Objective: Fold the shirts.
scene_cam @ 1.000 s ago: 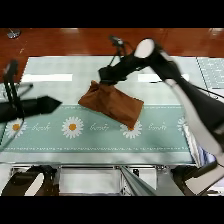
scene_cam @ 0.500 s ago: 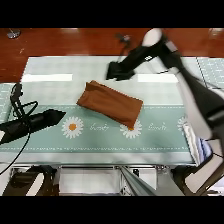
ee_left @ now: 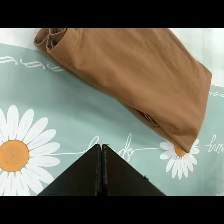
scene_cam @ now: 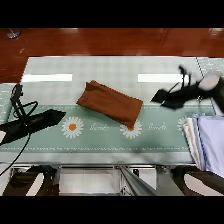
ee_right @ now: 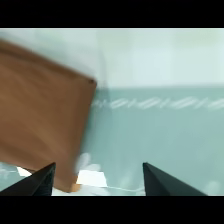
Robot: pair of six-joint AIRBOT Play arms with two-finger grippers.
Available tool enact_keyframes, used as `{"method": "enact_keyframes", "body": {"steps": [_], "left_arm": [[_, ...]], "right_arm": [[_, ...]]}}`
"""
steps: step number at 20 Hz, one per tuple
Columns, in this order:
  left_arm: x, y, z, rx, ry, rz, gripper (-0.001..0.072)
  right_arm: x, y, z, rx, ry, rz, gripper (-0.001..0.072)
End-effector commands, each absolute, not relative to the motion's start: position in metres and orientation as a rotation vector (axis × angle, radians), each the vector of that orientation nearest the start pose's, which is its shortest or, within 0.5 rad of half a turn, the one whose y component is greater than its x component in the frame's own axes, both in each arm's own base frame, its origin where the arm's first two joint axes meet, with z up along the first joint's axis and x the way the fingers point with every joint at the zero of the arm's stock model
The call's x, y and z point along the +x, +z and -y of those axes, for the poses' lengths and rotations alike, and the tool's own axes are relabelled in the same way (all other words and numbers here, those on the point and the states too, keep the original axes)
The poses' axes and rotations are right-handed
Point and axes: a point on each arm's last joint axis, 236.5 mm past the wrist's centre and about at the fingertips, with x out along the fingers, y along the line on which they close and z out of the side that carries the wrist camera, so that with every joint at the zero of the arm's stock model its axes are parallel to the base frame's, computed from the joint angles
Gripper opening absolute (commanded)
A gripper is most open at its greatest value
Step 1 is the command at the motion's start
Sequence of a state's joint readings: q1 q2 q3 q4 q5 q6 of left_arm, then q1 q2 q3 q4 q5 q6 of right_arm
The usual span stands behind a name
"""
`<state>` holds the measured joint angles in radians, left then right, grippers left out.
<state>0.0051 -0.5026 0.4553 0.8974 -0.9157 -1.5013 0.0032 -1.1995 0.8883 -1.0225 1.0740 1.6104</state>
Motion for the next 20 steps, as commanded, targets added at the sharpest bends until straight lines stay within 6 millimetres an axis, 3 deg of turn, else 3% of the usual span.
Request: {"method": "enact_keyframes", "body": {"steps": [1,5,8,10,11,12,15,17,20], "left_arm": [[0.258,0.039,0.115,-0.577,-0.315,-0.924,0.0020],[0.259,0.029,0.116,-0.586,-0.305,-0.961,0.0020],[0.263,0.025,0.114,-0.591,-0.295,-0.966,0.0021],[0.265,0.025,0.114,-0.602,-0.291,-0.965,0.0020],[0.265,0.025,0.114,-0.603,-0.290,-0.963,0.0020],[0.265,0.025,0.114,-0.603,-0.290,-0.964,0.0020],[0.265,0.025,0.114,-0.603,-0.290,-0.964,0.0020],[0.265,0.025,0.114,-0.603,-0.290,-0.964,0.0020],[0.265,0.025,0.114,-0.603,-0.290,-0.964,0.0020]], "right_arm": [[0.304,-0.069,-0.143,0.953,0.200,-1.306,0.0625],[0.311,-0.085,-0.174,1.073,0.295,-1.385,0.0624],[0.316,-0.096,-0.208,0.997,0.370,-1.458,0.0624],[0.323,-0.090,-0.230,0.973,0.433,-1.491,0.0553],[0.332,-0.084,-0.239,0.955,0.470,-1.488,0.0348],[0.342,-0.076,-0.246,0.924,0.515,-1.467,0.0041],[0.376,-0.021,-0.258,0.789,0.682,-1.379,0.0025],[0.394,0.022,-0.250,0.622,0.719,-1.355,0.0025],[0.416,0.105,-0.239,0.450,0.733,-1.268,0.0025]]}}
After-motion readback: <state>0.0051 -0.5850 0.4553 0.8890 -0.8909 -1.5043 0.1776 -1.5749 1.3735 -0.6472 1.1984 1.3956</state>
